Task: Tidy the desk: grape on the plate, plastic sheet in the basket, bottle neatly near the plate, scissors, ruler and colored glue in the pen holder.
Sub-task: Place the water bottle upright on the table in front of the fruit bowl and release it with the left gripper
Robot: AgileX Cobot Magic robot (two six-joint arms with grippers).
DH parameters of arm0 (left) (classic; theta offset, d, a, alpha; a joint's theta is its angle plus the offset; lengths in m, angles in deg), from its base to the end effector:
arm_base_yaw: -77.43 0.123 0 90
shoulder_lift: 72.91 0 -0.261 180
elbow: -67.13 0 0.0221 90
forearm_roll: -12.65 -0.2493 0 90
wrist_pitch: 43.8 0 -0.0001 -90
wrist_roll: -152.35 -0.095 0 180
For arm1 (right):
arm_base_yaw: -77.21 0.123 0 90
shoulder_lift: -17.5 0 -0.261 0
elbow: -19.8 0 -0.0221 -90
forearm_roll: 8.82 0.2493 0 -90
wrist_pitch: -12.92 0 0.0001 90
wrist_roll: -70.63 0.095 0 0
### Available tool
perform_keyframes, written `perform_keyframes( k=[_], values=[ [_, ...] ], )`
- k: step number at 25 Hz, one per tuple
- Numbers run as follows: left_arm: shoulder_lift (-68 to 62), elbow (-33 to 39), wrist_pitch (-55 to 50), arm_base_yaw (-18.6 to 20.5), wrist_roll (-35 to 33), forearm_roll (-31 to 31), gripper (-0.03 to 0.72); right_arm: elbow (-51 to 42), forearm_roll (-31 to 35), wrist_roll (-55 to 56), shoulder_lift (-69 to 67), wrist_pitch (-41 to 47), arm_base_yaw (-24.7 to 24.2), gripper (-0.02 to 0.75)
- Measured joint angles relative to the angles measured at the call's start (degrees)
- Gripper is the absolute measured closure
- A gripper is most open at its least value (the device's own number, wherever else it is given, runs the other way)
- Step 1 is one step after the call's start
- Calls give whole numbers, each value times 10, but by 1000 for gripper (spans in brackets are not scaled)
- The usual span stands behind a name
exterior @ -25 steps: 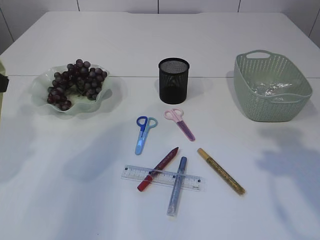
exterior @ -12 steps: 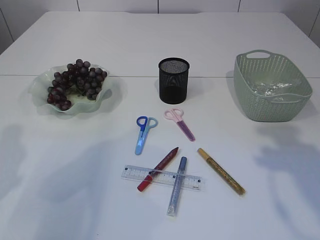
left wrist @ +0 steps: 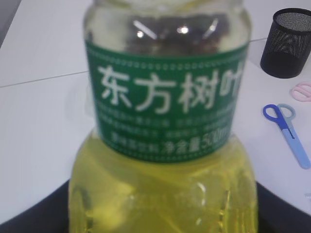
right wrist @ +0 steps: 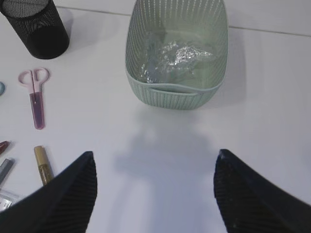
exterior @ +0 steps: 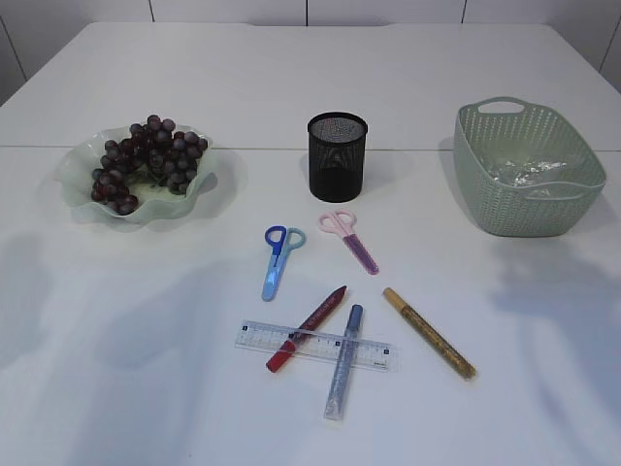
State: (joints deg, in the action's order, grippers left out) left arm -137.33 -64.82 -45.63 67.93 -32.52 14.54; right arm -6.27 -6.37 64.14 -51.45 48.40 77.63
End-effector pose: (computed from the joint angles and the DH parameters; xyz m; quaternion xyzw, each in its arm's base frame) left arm 0.2097 -0.0352 0.2444 0.0916 0.8351 -0.0313 0.5415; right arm 0.2287 0.0040 0.3051 -0.0441 0.9069 -0.0036 0.4190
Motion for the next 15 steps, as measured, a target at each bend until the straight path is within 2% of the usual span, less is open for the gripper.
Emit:
perform_keyframes(
  k=[9,15],
  values=[
    [0,0,6,0,0,-25,236,-129,-14,-26,88,-153,0,175],
    [0,0,8,0,0,-25,236,-139,-24,-29,89,-161,0,175]
  ],
)
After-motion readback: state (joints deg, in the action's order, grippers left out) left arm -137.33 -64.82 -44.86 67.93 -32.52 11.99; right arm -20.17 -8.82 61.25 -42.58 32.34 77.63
